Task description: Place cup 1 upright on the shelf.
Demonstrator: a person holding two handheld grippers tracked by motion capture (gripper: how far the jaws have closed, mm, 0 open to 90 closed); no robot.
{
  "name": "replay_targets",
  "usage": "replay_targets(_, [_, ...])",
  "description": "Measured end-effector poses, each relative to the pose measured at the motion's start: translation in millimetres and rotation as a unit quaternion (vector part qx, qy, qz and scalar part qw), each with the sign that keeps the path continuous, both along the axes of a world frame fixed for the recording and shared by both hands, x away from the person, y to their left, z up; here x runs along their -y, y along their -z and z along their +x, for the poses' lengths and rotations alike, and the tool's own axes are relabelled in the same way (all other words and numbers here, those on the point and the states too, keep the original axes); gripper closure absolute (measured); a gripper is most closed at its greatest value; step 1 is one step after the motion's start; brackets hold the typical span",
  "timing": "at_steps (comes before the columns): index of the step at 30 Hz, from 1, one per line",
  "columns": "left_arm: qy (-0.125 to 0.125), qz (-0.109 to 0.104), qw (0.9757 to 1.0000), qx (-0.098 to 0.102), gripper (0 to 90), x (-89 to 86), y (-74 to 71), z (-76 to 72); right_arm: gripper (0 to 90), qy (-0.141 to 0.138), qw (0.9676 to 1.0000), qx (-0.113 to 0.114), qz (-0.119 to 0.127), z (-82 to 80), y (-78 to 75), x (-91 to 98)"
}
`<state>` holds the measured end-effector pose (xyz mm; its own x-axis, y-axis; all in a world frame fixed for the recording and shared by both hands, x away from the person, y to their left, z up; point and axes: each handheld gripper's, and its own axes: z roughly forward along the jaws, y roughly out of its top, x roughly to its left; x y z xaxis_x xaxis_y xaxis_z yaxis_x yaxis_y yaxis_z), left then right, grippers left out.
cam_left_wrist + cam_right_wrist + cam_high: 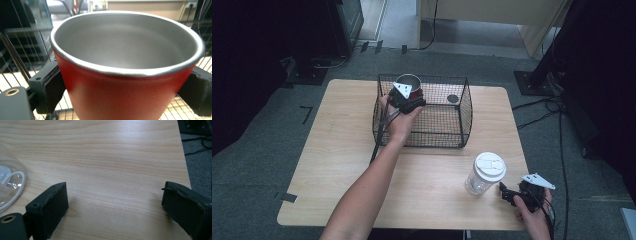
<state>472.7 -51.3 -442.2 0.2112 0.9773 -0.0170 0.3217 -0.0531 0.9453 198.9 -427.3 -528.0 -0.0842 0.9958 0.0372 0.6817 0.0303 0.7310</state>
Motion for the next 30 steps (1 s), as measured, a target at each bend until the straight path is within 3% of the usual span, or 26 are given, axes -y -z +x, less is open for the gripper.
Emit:
replay_targets(1, [0.0, 0.0, 1.0, 0.0, 7.6, 0.0, 0.0, 0.0, 6.6, 0.0, 1.0, 0.0, 0.0, 0.0, 0.0, 0.0])
replay_targets(3, [-0.005, -0.002, 0.9996, -0.028, 7.6, 0.7, 1.9, 1.3, 6.6, 0.0, 1.0, 0.0, 0.001, 0.0, 0.0, 0.2])
replay_targets(7, [0.004, 0.015, 0.9978, -0.064, 7.5, 1.4, 8.1, 4.0, 6.6, 0.0, 1.0, 0.0, -0.002, 0.1, 0.1, -0.3])
replay_targets(9, [0.006, 0.02, 0.9972, -0.072, 7.4, 1.6, 9.4, 5.0, 6.6, 0.0, 1.0, 0.0, -0.002, 0.1, 0.1, -0.3])
replay_targets(16, [0.018, 0.026, 0.9971, -0.07, 6.6, 4.5, 8.8, 4.3, 6.6, 0.0, 1.0, 0.0, -0.002, 0.1, 0.1, -0.5])
replay_targets(17, [0.016, 0.033, 0.998, -0.051, 5.4, 5.5, 6.7, 2.8, 6.6, 0.0, 1.0, 0.0, -0.003, 0.2, 0.1, -0.4])
replay_targets(20, [0.005, 0.039, 0.9983, -0.042, 3.0, 7.1, 4.2, 0.7, 6.6, 0.0, 1.0, 0.0, -0.003, 0.2, 0.1, -0.3])
replay_targets(22, [-0.001, 0.061, 0.9975, -0.036, 0.0, 7.6, 4.3, -0.2, 6.6, 0.0, 1.0, 0.0, -0.003, 0.2, 0.1, -0.3])
replay_targets(23, [0.002, 0.067, 0.9968, -0.043, 0.0, 7.3, 4.6, -0.9, 6.6, 0.0, 1.0, 0.0, -0.003, 0.2, 0.1, -0.4])
replay_targets(25, [0.006, 0.061, 0.9969, -0.05, 0.0, 6.2, 4.0, -0.7, 6.6, 0.0, 1.0, 0.0, -0.003, 0.2, 0.1, -0.4])
replay_targets(27, [0.01, 0.04, 0.9975, -0.058, 0.0, 3.4, 2.1, 0.2, 6.6, -0.001, 1.0, 0.0, -0.003, 0.2, 0.1, -0.4])
replay_targets(30, [0.021, 0.029, 0.998, -0.052, 0.0, 0.4, -0.4, -0.2, 6.6, 0.0, 1.0, -0.001, -0.003, 0.2, 0.1, -0.5])
